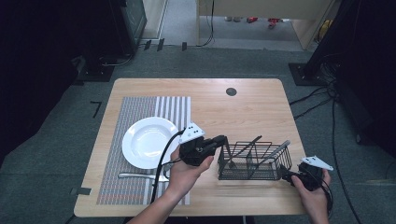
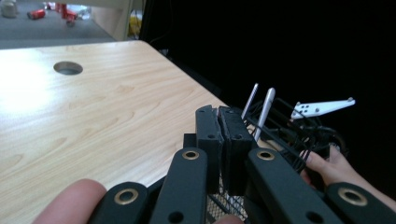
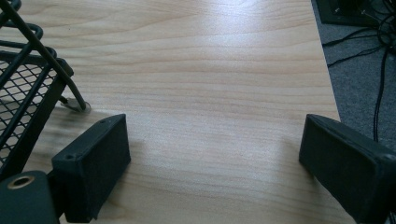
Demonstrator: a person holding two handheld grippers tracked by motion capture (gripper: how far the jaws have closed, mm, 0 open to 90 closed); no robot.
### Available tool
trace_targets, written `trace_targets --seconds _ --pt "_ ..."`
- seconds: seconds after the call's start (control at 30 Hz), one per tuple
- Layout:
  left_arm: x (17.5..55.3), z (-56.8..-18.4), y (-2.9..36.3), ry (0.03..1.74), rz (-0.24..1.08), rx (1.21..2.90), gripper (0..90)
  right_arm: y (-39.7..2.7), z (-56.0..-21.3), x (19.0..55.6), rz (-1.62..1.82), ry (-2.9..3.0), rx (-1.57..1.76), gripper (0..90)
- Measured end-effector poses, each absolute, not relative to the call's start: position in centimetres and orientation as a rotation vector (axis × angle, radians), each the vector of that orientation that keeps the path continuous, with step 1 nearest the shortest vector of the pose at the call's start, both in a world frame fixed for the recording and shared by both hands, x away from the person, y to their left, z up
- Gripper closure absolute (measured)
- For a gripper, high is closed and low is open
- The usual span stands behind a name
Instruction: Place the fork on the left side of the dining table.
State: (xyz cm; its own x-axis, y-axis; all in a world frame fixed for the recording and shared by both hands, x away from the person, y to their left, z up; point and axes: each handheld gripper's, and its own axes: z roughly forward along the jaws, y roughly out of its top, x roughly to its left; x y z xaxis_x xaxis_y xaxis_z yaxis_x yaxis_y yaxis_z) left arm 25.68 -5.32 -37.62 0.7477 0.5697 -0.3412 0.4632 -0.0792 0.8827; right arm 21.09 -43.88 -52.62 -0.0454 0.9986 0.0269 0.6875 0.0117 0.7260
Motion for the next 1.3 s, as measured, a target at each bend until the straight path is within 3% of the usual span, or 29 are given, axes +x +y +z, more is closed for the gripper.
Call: trace_targets --seconds 0.37,0.53,0.73,0.8,0.93,1.3 --pt "25.9 -37.5 -5.0 0.813 0.089 1.718 88.3 -43.9 -52.6 21.1 0.797 1.784 1.726 8.2" --pt "26.3 -38.0 -5.1 0.831 0.044 1.737 76.7 -43.9 -52.6 21.1 0.796 1.786 1.726 8.2" --pt "26.9 -38.5 -5.8 0.853 0.016 1.764 69.4 -43.9 -52.6 21.1 0.797 1.785 1.727 8.2" --pt "27.0 -38.6 -6.1 0.852 0.015 1.774 70.7 -43.9 -52.6 21.1 0.797 1.785 1.726 8.3" --pt "27.2 -38.7 -6.3 0.843 0.032 1.786 86.4 -43.9 -52.6 21.1 0.798 1.784 1.727 8.2" --pt "26.7 -37.1 -5.6 0.776 0.055 1.760 88.6 -43.9 -52.6 21.1 0.797 1.786 1.725 8.2"
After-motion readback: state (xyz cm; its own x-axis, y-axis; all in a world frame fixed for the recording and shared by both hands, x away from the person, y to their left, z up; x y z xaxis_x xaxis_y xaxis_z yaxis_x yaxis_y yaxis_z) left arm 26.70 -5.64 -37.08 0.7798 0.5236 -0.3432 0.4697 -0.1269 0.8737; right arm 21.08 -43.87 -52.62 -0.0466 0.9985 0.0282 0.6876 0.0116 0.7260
